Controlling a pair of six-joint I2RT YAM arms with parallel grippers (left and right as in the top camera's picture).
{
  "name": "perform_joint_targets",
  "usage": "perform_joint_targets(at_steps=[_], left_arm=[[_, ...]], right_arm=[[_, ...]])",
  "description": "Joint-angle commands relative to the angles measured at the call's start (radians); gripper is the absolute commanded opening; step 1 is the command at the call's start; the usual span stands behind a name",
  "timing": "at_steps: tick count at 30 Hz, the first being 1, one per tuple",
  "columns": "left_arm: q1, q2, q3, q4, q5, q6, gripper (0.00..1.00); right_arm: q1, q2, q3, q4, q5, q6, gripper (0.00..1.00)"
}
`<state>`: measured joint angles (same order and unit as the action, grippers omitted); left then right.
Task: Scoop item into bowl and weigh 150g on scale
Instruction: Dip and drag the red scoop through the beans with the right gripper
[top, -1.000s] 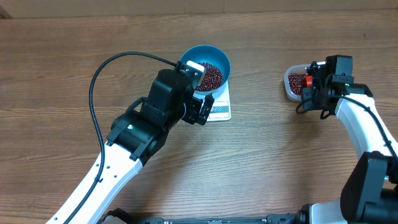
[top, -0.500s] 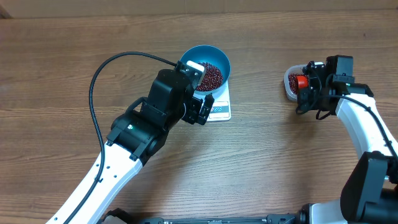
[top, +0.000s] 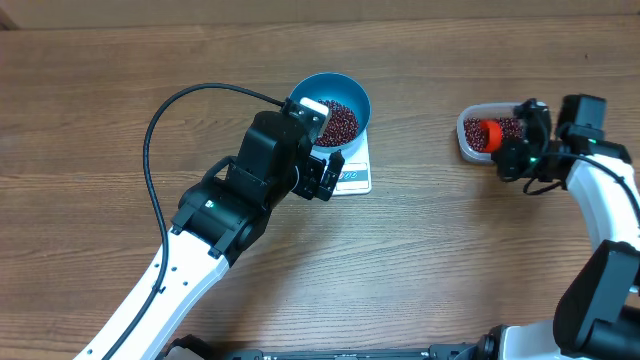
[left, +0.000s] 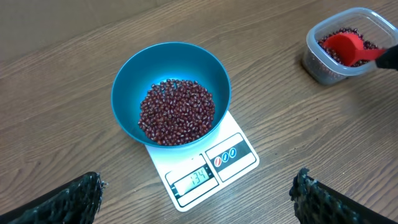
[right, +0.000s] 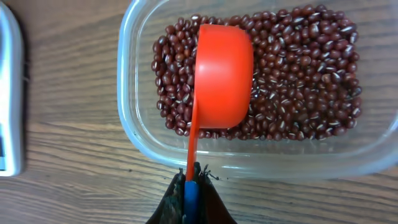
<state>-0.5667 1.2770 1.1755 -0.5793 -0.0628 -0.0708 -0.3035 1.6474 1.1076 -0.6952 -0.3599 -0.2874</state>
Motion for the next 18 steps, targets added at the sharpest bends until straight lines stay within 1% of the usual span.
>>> perform_joint_targets(at_steps=[1,13,18], left_arm=[[0.005,0.006,0.024,0.001,0.011,0.011,0.99],[0.005,0.006,0.024,0.001,0.011,0.011,0.99],[0.005,0.006,0.024,0.001,0.011,0.011,1.00]], right_arm=[[-0.060,0.006,0.004,0.005,-0.175,0.008,0.04],[-0.182,0.006,0.004,-0.011,-0.435,0.008,0.04],[-0.218,0.006,0.004,-0.013,-0.578,0.008,0.04]])
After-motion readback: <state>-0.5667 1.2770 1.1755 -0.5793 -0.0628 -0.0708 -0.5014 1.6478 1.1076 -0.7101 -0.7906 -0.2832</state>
